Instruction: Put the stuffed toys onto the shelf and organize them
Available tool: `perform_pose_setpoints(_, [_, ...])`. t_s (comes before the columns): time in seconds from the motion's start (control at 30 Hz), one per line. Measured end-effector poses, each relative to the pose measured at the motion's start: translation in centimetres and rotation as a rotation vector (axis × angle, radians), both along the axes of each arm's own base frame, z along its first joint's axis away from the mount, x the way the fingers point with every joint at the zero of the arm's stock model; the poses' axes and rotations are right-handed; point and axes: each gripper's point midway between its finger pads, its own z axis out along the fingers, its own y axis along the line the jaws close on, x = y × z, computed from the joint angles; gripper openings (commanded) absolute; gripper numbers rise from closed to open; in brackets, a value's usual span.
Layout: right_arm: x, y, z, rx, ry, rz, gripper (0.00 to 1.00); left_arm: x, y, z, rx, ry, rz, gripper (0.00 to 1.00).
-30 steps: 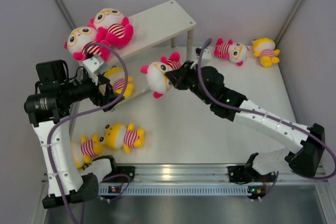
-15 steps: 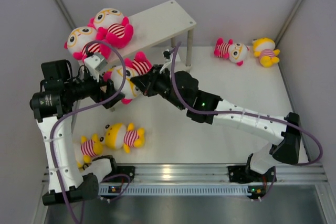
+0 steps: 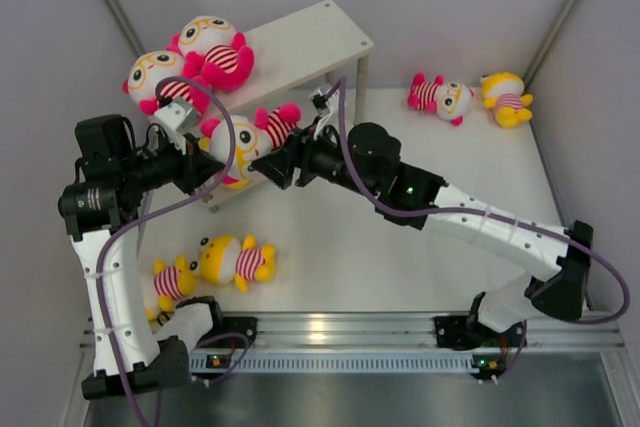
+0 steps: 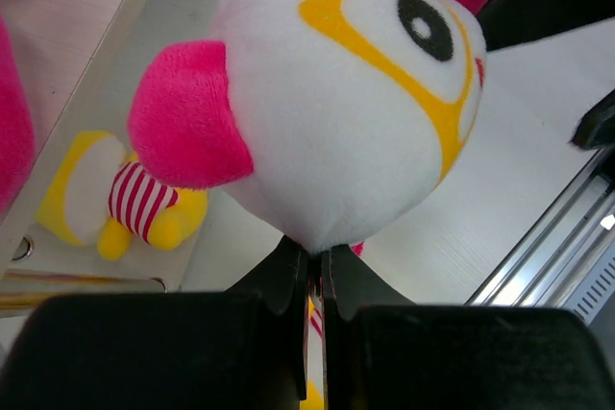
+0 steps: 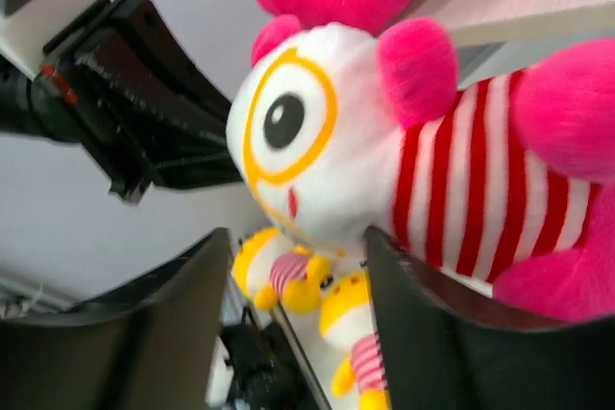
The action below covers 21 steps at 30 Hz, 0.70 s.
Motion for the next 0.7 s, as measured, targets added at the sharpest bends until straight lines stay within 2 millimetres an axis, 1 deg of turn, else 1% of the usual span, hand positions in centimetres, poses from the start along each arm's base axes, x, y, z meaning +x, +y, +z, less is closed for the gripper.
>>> perform_pose_setpoints(0.03, [-0.2, -1.0, -0.1, -0.042, -0.031, 0.037, 0.78, 0.1, 0.0, 0.0, 0.002, -0.005, -0.001, 0.0])
perform_pose_setpoints(0.1, [0.3, -3.1, 0.1, -0.11, -0.109, 0.074, 0.89, 0.2, 0.0, -0.3, 0.006, -0.012, -0.01, 0.0])
perform_pose_setpoints(0.13, [1.0, -4.8, 0.3, -0.162, -0.16, 0.081, 0.93, 0.2, 0.0, -0.5, 0.009, -0.016, -0.015, 0.0])
perform_pose_setpoints(0.2, [2.6, -7.5, 1.5, -0.255, -0.271, 0.068, 0.96, 0.2, -0.1, -1.0, 0.014, -0.018, -0.026, 0.0])
perform_pose_setpoints(0.27, [4.1, -10.1, 3.6, -0.329, -0.396, 0.037, 0.97, 0.1, -0.2, -1.4, 0.015, -0.016, -0.039, 0.0])
perform_pose_setpoints(0.33, [4.5, -11.8, 5.7, -0.377, -0.507, 0.035, 0.97, -0.1, -0.4, -1.7, 0.011, -0.017, -0.055, 0.0])
perform_pose_setpoints(0.4, [4.9, -13.1, 7.5, -0.422, -0.607, 0.056, 0.97, -0.5, -0.7, -1.9, 0.007, -0.024, -0.074, 0.0])
perform_pose_setpoints(0.47, [5.4, -13.5, 8.8, -0.453, -0.687, 0.089, 0.97, -0.8, -0.9, -1.9, 0.006, -0.033, -0.087, 0.0])
perform_pose_setpoints(0.53, [5.9, -13.0, 8.4, -0.492, -0.736, 0.154, 0.97, -1.2, -1.0, -1.7, 0.003, -0.045, -0.096, 0.0])
perform_pose_setpoints(0.57, [6.1, -12.5, 7.8, -0.507, -0.747, 0.193, 0.98, -1.3, -1.1, -1.5, 0.002, -0.053, -0.1, 0.0])
perform_pose_setpoints(0.6, [6.3, -11.9, 6.6, -0.524, -0.747, 0.235, 0.98, -1.5, -1.2, -1.4, 0.001, -0.057, -0.102, 0.0])
perform_pose_setpoints(0.7, [6.9, -10.3, 2.4, -0.58, -0.702, 0.362, 0.98, -1.7, -1.4, -1.2, -0.005, -0.064, -0.111, 0.0])
